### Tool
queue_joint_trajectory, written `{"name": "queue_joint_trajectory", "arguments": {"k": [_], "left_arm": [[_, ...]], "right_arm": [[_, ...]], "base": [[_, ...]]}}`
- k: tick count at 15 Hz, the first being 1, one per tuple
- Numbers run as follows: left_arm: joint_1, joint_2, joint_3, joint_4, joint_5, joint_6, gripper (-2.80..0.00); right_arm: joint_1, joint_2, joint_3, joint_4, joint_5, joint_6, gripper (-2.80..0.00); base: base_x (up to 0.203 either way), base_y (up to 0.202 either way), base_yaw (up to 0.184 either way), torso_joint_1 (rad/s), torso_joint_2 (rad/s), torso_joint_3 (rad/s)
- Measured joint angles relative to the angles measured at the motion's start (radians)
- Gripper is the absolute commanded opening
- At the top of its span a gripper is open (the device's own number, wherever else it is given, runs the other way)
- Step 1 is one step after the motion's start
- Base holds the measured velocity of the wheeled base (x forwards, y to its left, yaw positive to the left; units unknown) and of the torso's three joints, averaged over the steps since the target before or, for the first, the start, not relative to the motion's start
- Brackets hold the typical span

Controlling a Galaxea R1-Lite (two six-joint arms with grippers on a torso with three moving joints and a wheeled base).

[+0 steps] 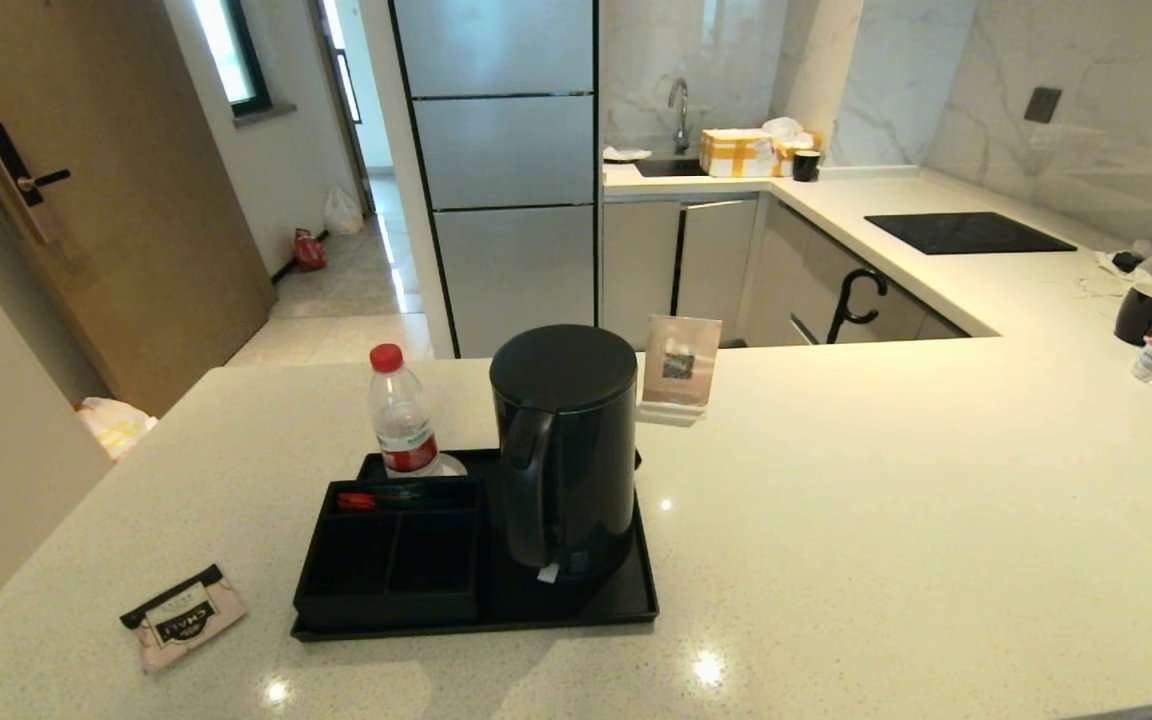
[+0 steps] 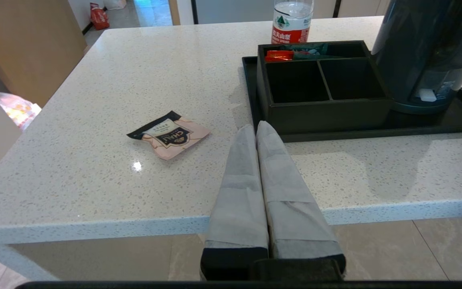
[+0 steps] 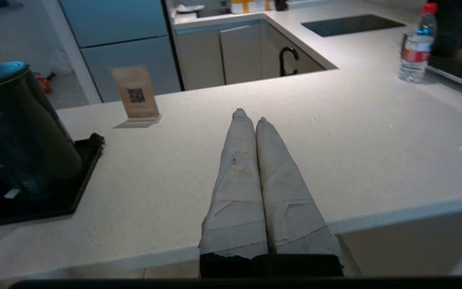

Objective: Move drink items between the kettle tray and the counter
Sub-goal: Return the tea bag to its original position

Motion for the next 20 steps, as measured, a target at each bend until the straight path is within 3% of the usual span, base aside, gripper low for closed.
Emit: {"name": "queue_joint_trajectory", "arguments": {"k": [4, 6, 7, 10, 20], "left_arm": [[0.000, 0.000, 0.000, 0.000, 0.000, 0.000, -2.80], [0.001, 0.000, 0.000, 0.000, 0.000, 0.000, -2.80], [0.000, 0.000, 0.000, 0.000, 0.000, 0.000, -2.80], [0.000, 0.000, 0.000, 0.000, 0.000, 0.000, -2.80], [0.000, 0.000, 0.000, 0.000, 0.000, 0.000, -2.80]], "right_arm": [[0.000, -0.002, 0.408, -0.401, 0.091, -0.040, -2.80], [0.000, -0.003, 0.497, -0.551, 0.093, -0.047, -2.80], [-0.001, -0.003, 0.512, -0.550, 0.092, -0.050, -2.80], [-0.001, -0.002, 0.517, -0.368, 0.092, -0.063, -2.80], [-0.001, -0.002, 0.527, -0.388, 0.088, -0.037, -2.80]], "base": [[0.000, 0.000, 0.000, 0.000, 0.00, 0.000], [0.000, 0.000, 0.000, 0.000, 0.00, 0.000], [0.000, 0.000, 0.000, 0.000, 0.00, 0.000], [0.000, 0.000, 0.000, 0.000, 0.00, 0.000], [0.000, 0.000, 0.000, 0.000, 0.00, 0.000]]}}
